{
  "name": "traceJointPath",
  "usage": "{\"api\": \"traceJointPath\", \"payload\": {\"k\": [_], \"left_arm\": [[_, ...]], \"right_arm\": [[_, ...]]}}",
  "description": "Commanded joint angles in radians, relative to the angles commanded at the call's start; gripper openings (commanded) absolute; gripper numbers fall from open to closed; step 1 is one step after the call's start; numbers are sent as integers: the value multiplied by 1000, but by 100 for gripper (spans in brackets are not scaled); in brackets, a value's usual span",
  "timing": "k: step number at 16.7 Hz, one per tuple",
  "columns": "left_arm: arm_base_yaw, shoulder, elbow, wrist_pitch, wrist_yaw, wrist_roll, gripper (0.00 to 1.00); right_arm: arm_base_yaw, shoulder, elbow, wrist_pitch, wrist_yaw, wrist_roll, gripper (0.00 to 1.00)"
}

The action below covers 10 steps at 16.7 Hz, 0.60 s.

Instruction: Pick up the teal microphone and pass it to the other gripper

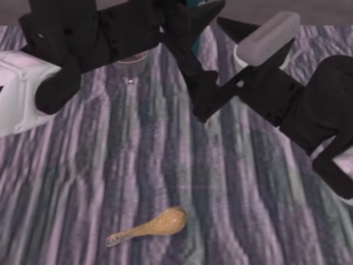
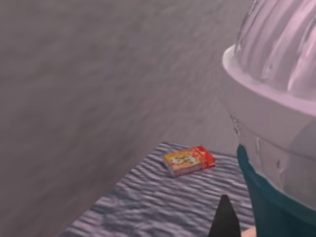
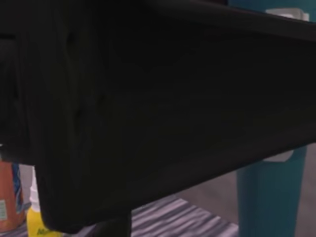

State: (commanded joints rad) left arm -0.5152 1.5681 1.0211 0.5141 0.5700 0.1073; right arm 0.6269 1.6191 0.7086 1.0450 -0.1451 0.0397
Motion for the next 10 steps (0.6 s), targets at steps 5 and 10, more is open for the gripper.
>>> {"api": "traceJointPath", "payload": {"k": [5,10], "left_arm": [[86,-43,-40,-6,78,3,0],[160,-78,-73,-11,138,6,0]], "right_arm": [[-20,-132,-147,11,-24,2,100],[-33,-242,-266,25,-46,6,100]]}}
